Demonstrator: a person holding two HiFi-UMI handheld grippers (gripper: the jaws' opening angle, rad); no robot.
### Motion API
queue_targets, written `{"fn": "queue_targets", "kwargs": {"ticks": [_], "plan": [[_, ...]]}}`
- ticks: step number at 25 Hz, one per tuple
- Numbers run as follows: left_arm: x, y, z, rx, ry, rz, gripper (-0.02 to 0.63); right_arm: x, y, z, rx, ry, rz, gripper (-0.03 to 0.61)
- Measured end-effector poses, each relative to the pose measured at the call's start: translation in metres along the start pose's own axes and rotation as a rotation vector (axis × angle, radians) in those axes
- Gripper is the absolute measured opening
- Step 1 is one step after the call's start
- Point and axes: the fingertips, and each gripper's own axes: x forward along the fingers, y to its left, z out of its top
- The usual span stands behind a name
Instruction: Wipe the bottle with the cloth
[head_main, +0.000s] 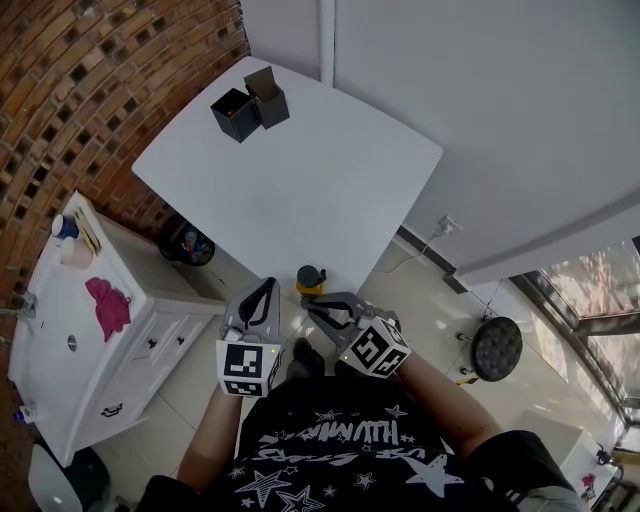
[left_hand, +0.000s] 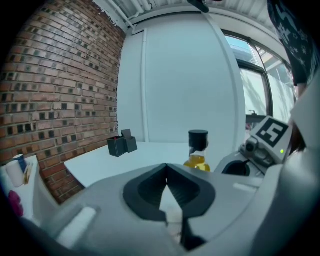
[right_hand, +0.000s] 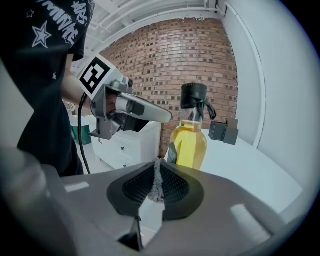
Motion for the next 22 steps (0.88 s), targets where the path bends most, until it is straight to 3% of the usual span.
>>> {"fn": "queue_targets", "kwargs": {"ticks": [13, 19, 22], "plan": [[0.001, 0.003, -0.004, -0.001, 0.011, 0.005, 0.005, 0.001, 0.0, -0.027, 0.081, 0.06, -0.014, 0.037], [0.005, 0.001, -0.008, 0.002, 0.018, -0.006, 0.005, -0.012, 0.0, -0.037, 0.278, 0.012, -0.072, 0.037], [0.008, -0.001, -0.012, 0.009, 0.024, -0.015, 0.005, -0.029, -0.024, -0.035, 0.474, -0.06, -0.185, 0.037]]}}
